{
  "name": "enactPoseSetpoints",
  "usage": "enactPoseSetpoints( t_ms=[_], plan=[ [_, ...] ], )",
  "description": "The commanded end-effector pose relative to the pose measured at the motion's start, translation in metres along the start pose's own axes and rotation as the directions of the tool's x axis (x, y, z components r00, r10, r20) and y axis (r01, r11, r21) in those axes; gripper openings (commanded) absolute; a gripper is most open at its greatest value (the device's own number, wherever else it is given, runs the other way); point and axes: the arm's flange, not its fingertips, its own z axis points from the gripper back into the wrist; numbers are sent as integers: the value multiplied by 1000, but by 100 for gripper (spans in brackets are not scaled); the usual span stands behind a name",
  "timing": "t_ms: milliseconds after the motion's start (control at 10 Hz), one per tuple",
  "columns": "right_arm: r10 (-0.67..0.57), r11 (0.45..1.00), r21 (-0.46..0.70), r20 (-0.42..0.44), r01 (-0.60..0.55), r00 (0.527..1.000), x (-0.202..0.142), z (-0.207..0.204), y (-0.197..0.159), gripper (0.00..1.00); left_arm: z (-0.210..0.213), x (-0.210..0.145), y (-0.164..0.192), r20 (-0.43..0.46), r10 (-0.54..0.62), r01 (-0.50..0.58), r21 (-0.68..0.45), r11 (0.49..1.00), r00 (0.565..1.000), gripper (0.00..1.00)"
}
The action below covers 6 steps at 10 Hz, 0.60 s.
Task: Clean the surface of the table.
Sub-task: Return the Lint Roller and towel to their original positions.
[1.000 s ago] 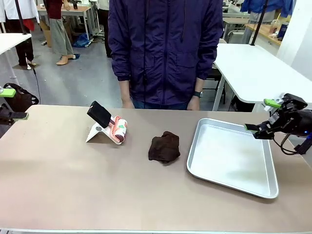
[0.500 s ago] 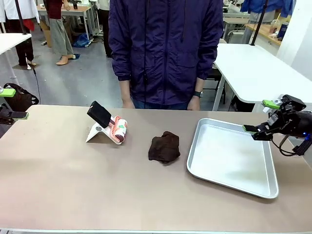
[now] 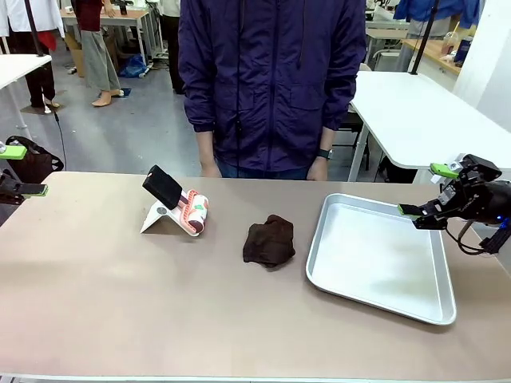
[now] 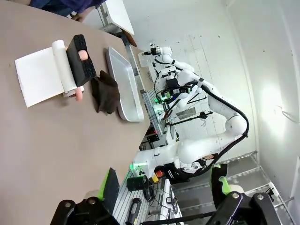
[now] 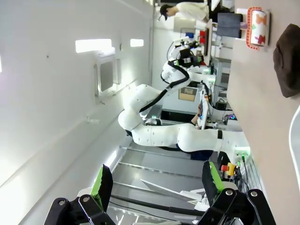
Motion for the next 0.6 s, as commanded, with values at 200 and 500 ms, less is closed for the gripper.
enactPoseSetpoints(
  t_ms=[200,500],
  plan=[
    [0,1000,-14,-12,0,1000,1,-1,4,100,-1,-4,-4,-1,15,-15,12,1000,1000,100],
    [0,1000,-14,-12,0,1000,1,-1,4,100,-1,-4,-4,-1,15,-15,12,1000,1000,100]
  ],
)
